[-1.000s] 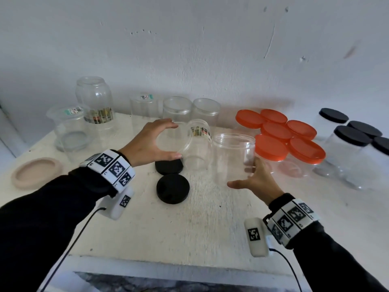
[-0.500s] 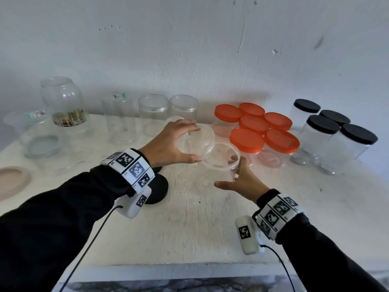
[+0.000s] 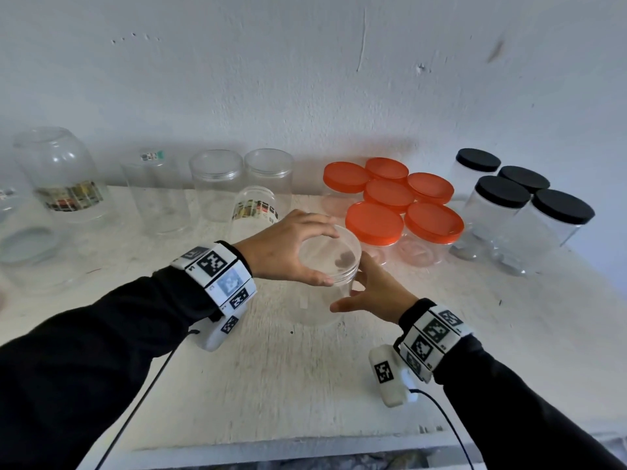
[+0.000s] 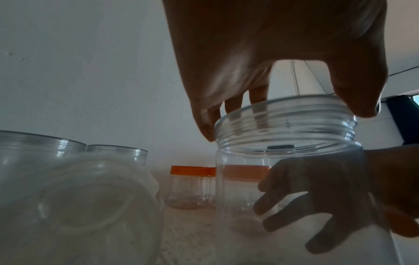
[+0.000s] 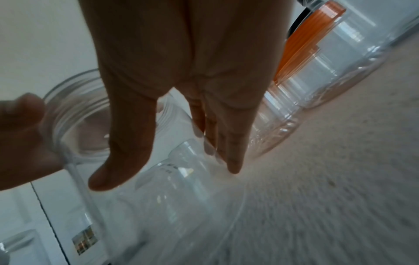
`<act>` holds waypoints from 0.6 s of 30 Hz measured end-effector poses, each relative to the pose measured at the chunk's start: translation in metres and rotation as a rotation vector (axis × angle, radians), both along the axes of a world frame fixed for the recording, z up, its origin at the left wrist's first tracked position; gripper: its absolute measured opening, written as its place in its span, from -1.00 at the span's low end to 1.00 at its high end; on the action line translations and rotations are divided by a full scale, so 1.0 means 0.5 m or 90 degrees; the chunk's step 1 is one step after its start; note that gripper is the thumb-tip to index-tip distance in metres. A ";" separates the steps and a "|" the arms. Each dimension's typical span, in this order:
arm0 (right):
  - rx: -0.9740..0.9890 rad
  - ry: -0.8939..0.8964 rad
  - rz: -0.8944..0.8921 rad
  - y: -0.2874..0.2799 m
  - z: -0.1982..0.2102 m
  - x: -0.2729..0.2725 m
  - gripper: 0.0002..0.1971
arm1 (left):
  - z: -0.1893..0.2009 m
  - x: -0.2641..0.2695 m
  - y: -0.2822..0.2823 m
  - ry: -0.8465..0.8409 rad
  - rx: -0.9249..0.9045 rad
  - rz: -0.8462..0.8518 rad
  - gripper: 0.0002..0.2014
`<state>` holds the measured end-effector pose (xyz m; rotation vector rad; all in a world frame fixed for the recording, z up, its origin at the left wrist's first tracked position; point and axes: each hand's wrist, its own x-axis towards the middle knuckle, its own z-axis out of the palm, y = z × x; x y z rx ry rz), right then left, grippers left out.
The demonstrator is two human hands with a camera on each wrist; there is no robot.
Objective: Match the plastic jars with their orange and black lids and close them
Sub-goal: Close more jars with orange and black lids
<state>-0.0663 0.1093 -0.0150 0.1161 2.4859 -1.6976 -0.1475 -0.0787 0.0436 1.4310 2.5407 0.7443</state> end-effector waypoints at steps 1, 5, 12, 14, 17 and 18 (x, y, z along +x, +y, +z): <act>0.000 -0.003 0.013 0.005 0.002 -0.003 -0.07 | 0.002 0.000 0.006 0.005 -0.014 -0.004 -0.16; 0.013 -0.015 0.048 0.020 0.011 -0.012 -0.07 | 0.004 -0.005 0.019 0.005 -0.075 -0.004 -0.19; 0.037 -0.012 0.084 0.030 0.011 -0.024 -0.08 | 0.002 -0.011 0.019 -0.011 -0.075 -0.025 -0.20; 0.048 -0.007 0.089 0.031 0.010 -0.026 -0.10 | -0.008 -0.009 0.020 0.000 -0.057 -0.011 -0.19; 0.078 -0.003 0.096 0.033 0.006 -0.026 -0.07 | -0.022 -0.006 0.017 -0.021 -0.040 0.004 -0.14; 0.097 -0.007 0.103 0.034 0.009 -0.025 -0.04 | -0.027 -0.005 0.014 -0.032 -0.023 0.010 -0.10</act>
